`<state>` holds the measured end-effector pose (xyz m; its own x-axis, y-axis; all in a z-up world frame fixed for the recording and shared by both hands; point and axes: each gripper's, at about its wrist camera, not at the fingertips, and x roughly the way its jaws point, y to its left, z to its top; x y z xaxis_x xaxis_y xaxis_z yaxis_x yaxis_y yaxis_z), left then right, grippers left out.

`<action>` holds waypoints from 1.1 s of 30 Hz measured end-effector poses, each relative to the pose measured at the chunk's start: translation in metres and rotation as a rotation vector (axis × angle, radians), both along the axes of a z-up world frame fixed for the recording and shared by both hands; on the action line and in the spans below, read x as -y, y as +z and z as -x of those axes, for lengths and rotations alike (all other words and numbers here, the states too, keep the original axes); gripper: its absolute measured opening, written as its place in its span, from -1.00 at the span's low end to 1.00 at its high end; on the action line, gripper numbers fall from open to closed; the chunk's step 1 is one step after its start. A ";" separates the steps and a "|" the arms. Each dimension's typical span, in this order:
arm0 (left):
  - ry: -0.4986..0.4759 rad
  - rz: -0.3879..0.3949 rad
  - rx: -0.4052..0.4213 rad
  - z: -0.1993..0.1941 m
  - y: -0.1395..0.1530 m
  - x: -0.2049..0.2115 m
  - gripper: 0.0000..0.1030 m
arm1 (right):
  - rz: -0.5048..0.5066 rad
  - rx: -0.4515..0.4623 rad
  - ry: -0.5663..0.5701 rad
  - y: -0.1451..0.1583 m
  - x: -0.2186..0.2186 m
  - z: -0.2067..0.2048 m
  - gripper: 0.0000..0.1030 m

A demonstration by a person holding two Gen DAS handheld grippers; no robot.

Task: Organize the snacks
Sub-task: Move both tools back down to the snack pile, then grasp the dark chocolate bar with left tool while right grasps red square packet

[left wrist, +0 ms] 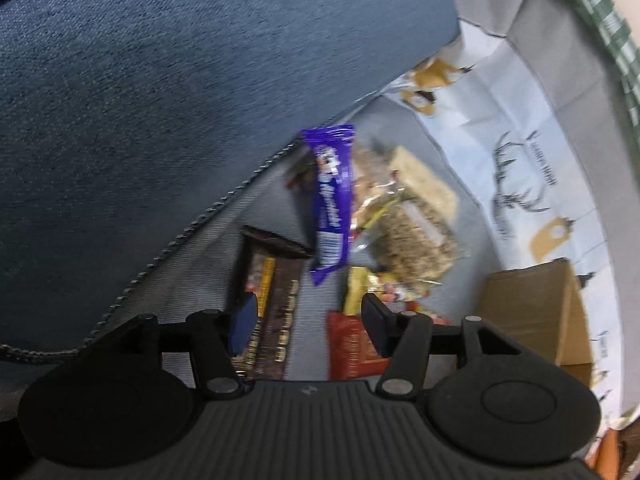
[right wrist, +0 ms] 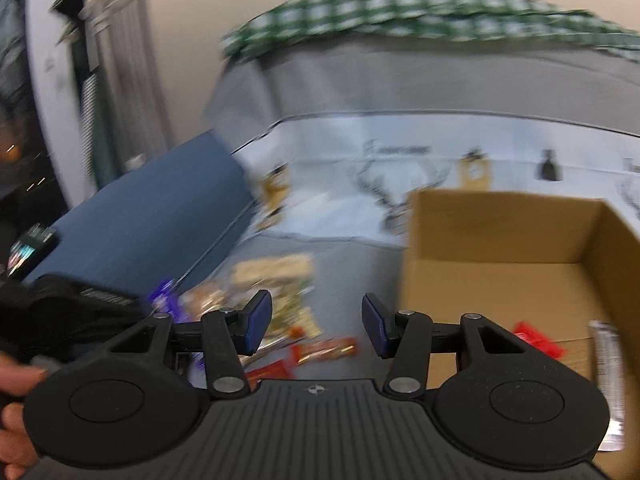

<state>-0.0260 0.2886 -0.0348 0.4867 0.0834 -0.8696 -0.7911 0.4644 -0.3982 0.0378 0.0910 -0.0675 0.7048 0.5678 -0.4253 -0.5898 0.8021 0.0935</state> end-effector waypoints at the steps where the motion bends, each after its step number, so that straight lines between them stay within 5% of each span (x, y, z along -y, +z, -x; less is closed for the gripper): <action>1: 0.003 -0.006 -0.020 -0.001 -0.002 0.000 0.32 | 0.014 -0.001 0.027 -0.001 -0.007 0.002 0.01; 9: -0.040 0.007 -0.155 -0.014 -0.028 -0.001 0.26 | 0.123 -0.060 0.146 -0.025 -0.049 0.008 0.02; 17: -0.268 -0.187 -0.263 -0.037 -0.027 0.019 -0.18 | 0.202 -0.119 0.139 -0.050 -0.072 -0.006 0.17; 28: -0.267 -0.178 -0.239 -0.032 -0.025 0.008 -0.18 | 0.349 -0.223 0.127 -0.094 -0.105 -0.034 0.83; 30: -0.264 -0.172 -0.236 -0.033 -0.025 0.008 -0.18 | 0.345 -0.226 0.138 -0.095 -0.107 -0.037 0.83; 33: -0.262 -0.165 -0.230 -0.033 -0.026 0.006 -0.18 | 0.318 -0.210 0.139 -0.091 -0.102 -0.037 0.42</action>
<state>0.0068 0.2821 -0.0609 0.3039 0.1298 -0.9438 -0.6970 0.7057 -0.1274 0.0743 0.1935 -0.1586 0.5098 0.4689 -0.7213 -0.6892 0.7244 -0.0162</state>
